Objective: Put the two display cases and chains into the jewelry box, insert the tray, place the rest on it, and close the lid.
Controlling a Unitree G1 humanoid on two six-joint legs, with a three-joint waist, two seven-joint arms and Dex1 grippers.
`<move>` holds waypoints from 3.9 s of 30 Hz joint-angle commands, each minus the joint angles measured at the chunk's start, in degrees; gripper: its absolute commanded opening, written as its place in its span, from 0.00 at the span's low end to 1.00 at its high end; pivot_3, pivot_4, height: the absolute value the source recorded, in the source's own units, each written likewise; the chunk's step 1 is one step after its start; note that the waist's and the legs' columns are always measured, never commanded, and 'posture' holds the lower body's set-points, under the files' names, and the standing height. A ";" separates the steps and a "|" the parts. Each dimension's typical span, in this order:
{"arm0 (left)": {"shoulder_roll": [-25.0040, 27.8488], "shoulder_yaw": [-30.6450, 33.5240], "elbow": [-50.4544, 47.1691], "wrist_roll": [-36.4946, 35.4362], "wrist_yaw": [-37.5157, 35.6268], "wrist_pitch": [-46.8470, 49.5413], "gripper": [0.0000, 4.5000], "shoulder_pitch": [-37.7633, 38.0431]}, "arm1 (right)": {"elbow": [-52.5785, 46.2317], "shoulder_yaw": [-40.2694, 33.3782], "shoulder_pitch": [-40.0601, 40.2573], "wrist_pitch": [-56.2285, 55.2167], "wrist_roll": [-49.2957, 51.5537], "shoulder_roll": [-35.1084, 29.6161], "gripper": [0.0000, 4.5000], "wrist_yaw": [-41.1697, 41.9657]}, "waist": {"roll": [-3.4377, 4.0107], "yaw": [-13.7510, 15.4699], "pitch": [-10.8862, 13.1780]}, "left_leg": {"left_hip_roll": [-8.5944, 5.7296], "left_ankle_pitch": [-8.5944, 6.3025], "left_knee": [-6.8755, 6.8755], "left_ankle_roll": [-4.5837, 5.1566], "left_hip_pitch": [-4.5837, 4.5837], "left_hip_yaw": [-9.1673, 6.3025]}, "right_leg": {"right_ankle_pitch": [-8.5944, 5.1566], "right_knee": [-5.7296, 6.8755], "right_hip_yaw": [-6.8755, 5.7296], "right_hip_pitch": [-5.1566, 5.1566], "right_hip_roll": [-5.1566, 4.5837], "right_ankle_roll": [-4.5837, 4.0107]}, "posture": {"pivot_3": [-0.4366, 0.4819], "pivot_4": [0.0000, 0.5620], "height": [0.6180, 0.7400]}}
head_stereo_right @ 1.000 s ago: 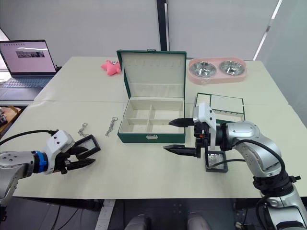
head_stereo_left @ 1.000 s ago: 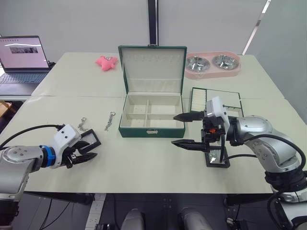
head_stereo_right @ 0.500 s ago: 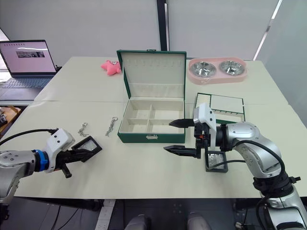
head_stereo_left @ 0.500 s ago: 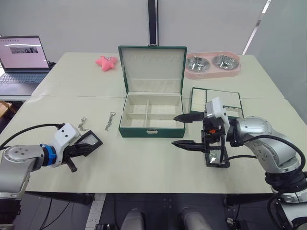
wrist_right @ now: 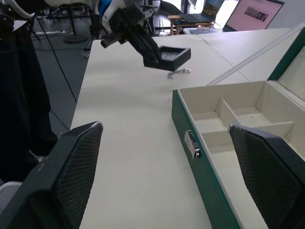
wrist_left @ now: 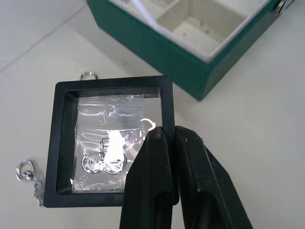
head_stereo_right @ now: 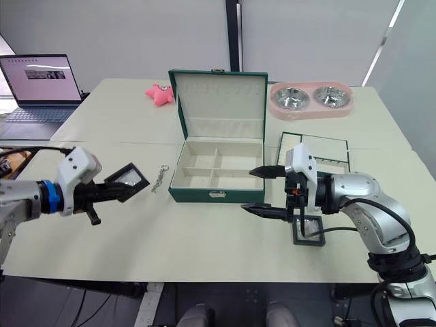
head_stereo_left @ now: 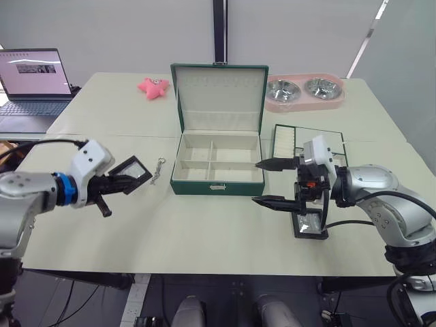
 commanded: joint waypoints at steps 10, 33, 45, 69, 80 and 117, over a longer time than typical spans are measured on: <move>-5.33 -14.44 2.73 0.86 -5.79 -0.64 0.01 -21.42 | -1.75 -6.19 6.08 -3.84 -2.40 1.78 1.00 -8.71 | -0.01 0.15 0.03 | -0.01 0.00 0.03 0.00 -0.02 -0.01 | 0.00 0.00 0.00 0.00 0.05 0.00 | 0.48 0.27 1.00; -31.84 -31.46 52.48 25.03 -11.60 -43.07 0.01 -46.38 | -11.44 -9.68 21.53 -4.88 -5.59 4.97 1.00 -23.46 | -0.03 0.23 0.04 | -0.07 0.01 0.07 0.00 -0.06 0.01 | 0.00 -0.01 0.05 -0.01 0.07 0.00 | 0.48 0.27 1.00; -38.79 -29.61 70.79 30.10 -8.12 -52.43 0.01 -53.31 | -14.84 -10.49 25.35 -4.50 -5.49 5.04 1.00 -26.64 | -0.06 0.19 0.06 | -0.11 0.00 0.07 0.00 -0.10 -0.03 | 0.00 -0.01 0.02 -0.02 0.07 0.00 | 0.48 0.27 1.00; -40.64 -28.65 78.44 35.88 -3.18 -58.39 0.01 -54.14 | -17.64 -10.86 27.43 -3.07 -4.53 5.11 1.00 -28.99 | -0.07 0.20 0.05 | -0.11 0.01 0.08 0.00 -0.05 -0.04 | 0.00 0.02 0.02 0.03 0.07 0.00 | 0.48 0.27 1.00; -40.78 -28.20 79.14 37.13 -2.30 -58.72 0.01 -53.55 | -17.99 -10.73 27.39 -2.58 -4.49 5.11 1.00 -29.03 | -0.07 0.16 0.05 | -0.11 0.01 0.07 0.00 -0.06 -0.04 | 0.00 0.03 0.02 0.02 0.08 0.00 | 0.48 0.27 1.00; -33.64 -10.78 49.26 14.49 -23.83 -27.58 0.99 -46.10 | -9.98 -20.67 24.98 -2.89 2.22 0.49 1.00 -20.36 | -0.02 -0.60 0.03 | -0.05 0.02 0.08 -0.01 0.01 -0.05 | 0.00 0.17 0.02 0.03 0.11 0.00 | 0.48 0.27 1.00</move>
